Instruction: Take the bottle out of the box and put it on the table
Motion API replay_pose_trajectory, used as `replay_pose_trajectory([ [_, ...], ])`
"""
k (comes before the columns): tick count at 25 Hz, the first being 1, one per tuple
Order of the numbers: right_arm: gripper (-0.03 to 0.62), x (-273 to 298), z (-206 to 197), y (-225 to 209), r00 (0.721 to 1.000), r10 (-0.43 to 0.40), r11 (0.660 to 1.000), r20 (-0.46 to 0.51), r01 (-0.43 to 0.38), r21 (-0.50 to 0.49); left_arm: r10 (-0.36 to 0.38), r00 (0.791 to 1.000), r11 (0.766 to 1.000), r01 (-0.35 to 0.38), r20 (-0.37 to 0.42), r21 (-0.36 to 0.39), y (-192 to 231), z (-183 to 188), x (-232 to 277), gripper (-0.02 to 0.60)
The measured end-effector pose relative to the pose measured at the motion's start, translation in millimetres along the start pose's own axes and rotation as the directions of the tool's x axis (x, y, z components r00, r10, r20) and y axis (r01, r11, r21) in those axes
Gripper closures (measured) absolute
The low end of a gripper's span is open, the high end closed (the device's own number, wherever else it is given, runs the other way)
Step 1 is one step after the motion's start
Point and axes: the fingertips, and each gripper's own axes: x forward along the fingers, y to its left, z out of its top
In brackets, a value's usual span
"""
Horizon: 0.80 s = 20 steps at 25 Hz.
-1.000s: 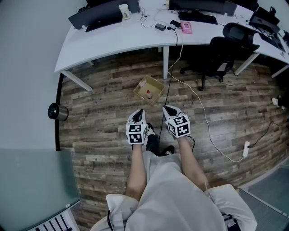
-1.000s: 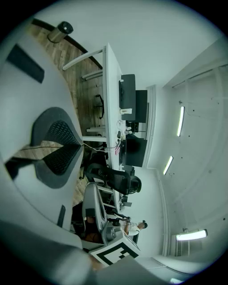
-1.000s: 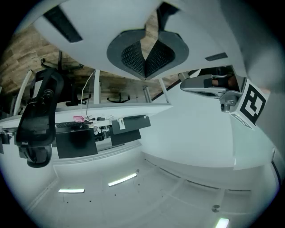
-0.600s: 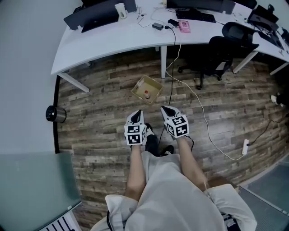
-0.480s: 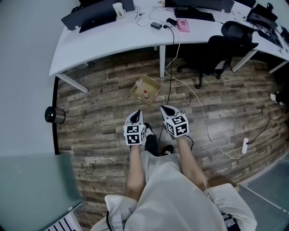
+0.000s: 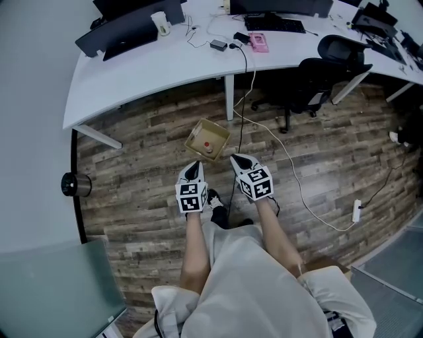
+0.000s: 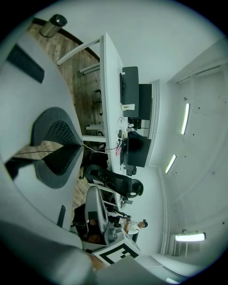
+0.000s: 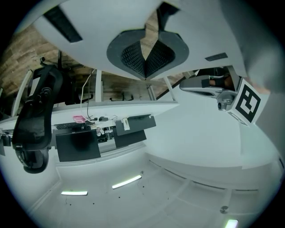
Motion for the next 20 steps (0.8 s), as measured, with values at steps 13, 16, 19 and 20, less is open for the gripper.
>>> replay_pose_trajectory([
  [13,0.557,63,33,-21,0.998,-0.058,0.998,-0.015,0.058,0.023,-0.076,0.997,0.997,0.076,-0.003,0.022,52,38,62,0.568],
  [16,0.557,74,35,-23,0.997,-0.073,0.996,-0.016,0.074,0.047,-0.105,0.994,0.994,0.105,-0.008,0.029,60,41,73,0.568],
  [19,0.557,86,39,-24,0.996,-0.091,0.993,-0.005,0.092,0.074,-0.132,0.991,0.990,0.132,-0.019,0.052,70,42,82,0.568],
  [20,0.557,90,40,-24,0.995,-0.098,0.992,-0.001,0.098,0.081,-0.139,0.990,0.988,0.140,-0.022,0.059,74,42,84,0.568],
])
